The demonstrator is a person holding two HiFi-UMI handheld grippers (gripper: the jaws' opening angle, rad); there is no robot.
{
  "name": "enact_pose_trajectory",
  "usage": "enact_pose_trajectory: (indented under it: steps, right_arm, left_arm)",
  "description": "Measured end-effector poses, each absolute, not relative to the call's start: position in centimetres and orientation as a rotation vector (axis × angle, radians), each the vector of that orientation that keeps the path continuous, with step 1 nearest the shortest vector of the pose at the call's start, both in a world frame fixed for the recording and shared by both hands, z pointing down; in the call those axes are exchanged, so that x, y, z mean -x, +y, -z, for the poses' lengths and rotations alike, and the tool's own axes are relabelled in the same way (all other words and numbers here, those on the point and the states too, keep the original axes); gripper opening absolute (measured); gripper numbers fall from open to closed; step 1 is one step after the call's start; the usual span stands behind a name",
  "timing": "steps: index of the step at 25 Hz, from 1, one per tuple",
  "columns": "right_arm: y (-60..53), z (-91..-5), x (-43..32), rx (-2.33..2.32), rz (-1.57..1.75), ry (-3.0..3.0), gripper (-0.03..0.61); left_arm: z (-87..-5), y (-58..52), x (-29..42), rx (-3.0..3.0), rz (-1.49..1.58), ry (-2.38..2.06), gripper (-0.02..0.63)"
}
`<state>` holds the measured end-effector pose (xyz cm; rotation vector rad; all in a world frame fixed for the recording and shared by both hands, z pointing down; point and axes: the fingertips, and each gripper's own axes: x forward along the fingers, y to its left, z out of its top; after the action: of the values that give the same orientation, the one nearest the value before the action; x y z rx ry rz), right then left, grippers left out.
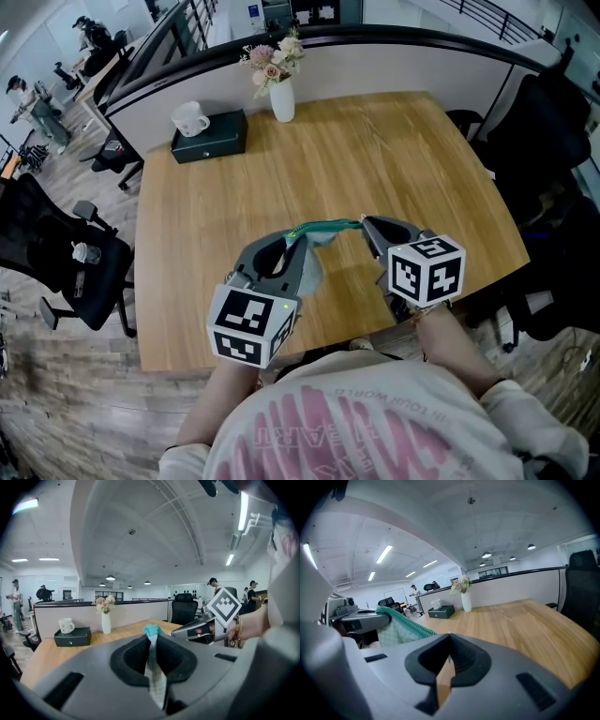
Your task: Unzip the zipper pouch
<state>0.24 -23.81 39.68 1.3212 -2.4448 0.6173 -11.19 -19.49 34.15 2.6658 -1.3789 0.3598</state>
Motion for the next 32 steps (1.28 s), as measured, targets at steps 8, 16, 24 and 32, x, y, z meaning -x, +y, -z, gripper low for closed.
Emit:
enact_pose_trajectory:
  steps: [8,16,24,32]
  right_arm:
    - [-24.8,-40.2,-2.3,-1.316,-0.633,-2.445,-0.002]
    - [-25.7,-39.6,-5.5,-1.313,-0.648,-2.467,-0.002]
    - [-25.2,-41.3,-6.6,-1.270,-0.654,-2.425,0.002]
    - [-24.5,-41.7,-6.3,-1.308,-0.677,-2.416,0.003]
  left_arm:
    - [-35.9,-20.1,9.9,-2.611,-0.380,-1.372,0.021]
    - [-40.2,-20.3,8.0,-2.518,-0.289,-1.309,0.026]
    - [-43.1,-19.5,6.6,-2.548,-0.372,-1.242,0.028]
    - [-43.6,-18.8,7.0,-2.550,-0.387,-1.198,0.030]
